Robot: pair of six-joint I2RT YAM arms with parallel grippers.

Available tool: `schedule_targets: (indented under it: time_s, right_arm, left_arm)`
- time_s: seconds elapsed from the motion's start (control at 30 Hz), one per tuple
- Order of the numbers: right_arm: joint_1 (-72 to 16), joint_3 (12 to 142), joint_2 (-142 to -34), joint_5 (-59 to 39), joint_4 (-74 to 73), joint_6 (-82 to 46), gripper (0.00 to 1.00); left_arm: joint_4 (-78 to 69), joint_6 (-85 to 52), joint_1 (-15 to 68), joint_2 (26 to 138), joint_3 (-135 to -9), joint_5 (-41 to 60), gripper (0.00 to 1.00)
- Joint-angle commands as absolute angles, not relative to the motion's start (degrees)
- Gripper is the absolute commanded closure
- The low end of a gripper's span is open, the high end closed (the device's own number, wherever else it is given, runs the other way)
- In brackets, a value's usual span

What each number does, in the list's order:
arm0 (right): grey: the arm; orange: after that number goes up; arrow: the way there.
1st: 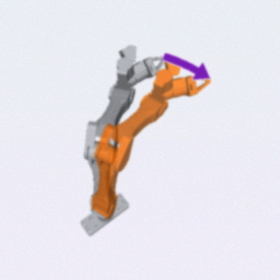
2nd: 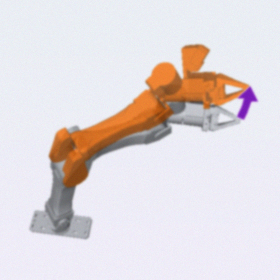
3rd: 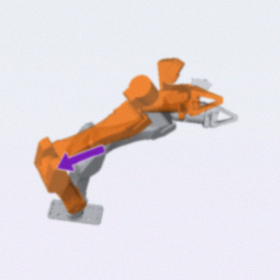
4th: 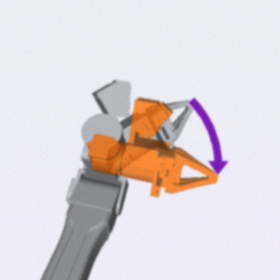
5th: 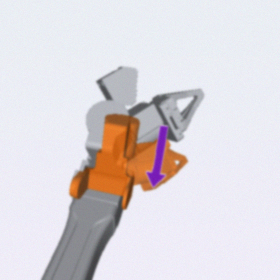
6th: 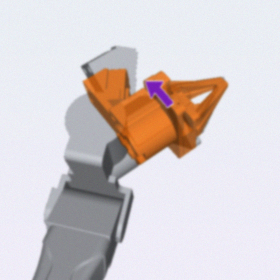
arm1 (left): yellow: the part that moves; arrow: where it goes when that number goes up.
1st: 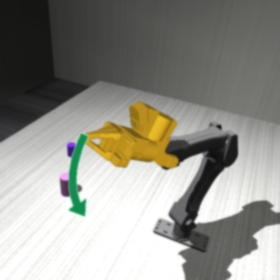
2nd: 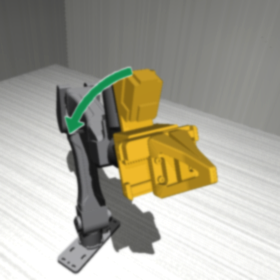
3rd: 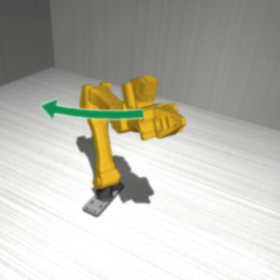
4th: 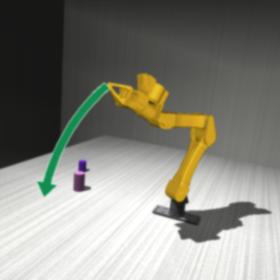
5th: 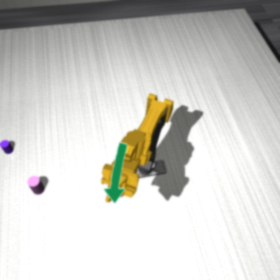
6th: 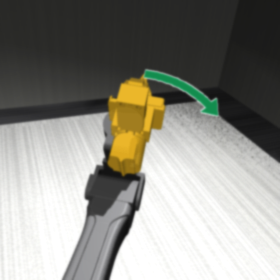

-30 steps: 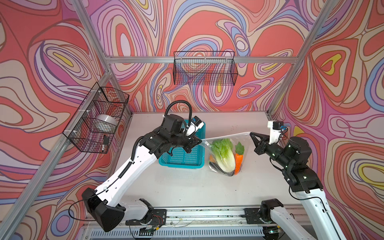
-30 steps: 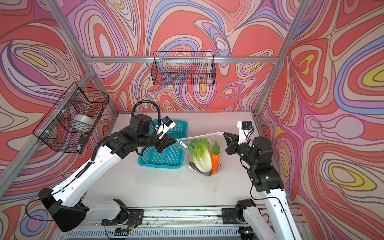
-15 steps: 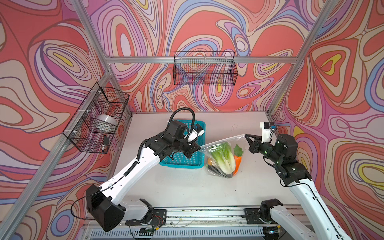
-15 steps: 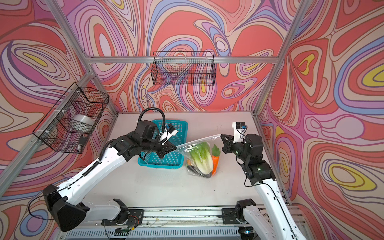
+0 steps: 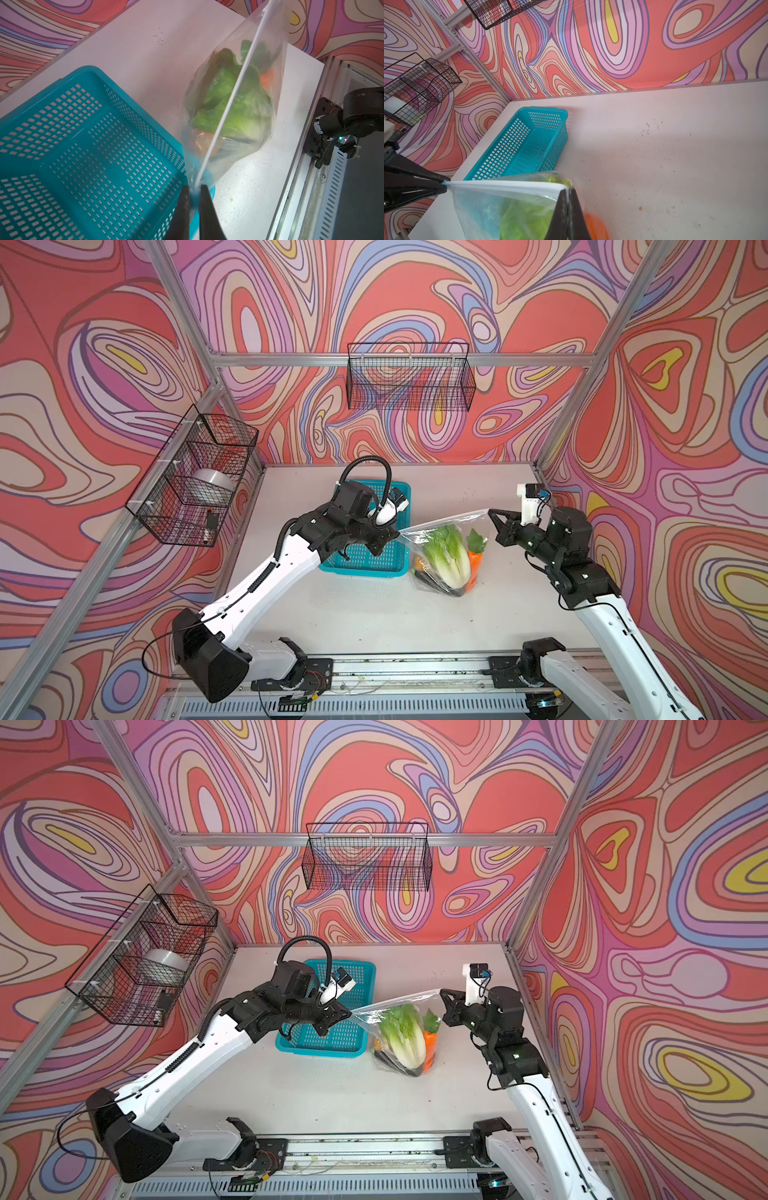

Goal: Place the food in the zip-top bag and seal the zipper
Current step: 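Drag the blue slider along the zipper with the left gripper while the right holds, then open both grippers and release the sealed bag onto the table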

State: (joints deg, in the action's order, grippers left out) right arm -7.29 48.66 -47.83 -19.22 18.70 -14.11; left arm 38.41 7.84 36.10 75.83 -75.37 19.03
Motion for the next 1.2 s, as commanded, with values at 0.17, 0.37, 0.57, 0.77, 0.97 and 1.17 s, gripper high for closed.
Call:
schedule_targets:
  time_s: [0.17,0.37,0.57,0.77,0.97,1.17]
  right_arm:
    - [-5.96,55.26,-44.25,-21.33,25.54,-14.15,1.0]
    - [-5.98,57.15,-39.11,-22.77,34.26,-17.98,1.0]
    - [-5.9,57.3,-38.88,-22.99,37.75,-23.15,1.0]
    - [-5.93,55.14,-41.34,-14.87,36.81,-27.44,1.0]
    - [-5.97,52.66,-48.34,-12.28,28.58,-31.33,1.0]
    - [-5.94,48.79,-53.21,-8.79,17.11,-32.16,1.0]
  left_arm:
    - [47.37,5.15,38.11,76.14,-82.31,19.23,1.0]
    - [47.46,3.48,43.12,75.24,-86.21,20.03,1.0]
    - [45.05,2.93,43.86,73.5,-85.78,20.9,1.0]
    - [40.79,5.49,43.86,76.81,-83.15,15.05,1.0]
    - [41.87,3.17,42.09,87.84,-90.64,9.65,1.0]
    - [42.2,0.23,40.87,93.37,-95.58,4.07,0.71]
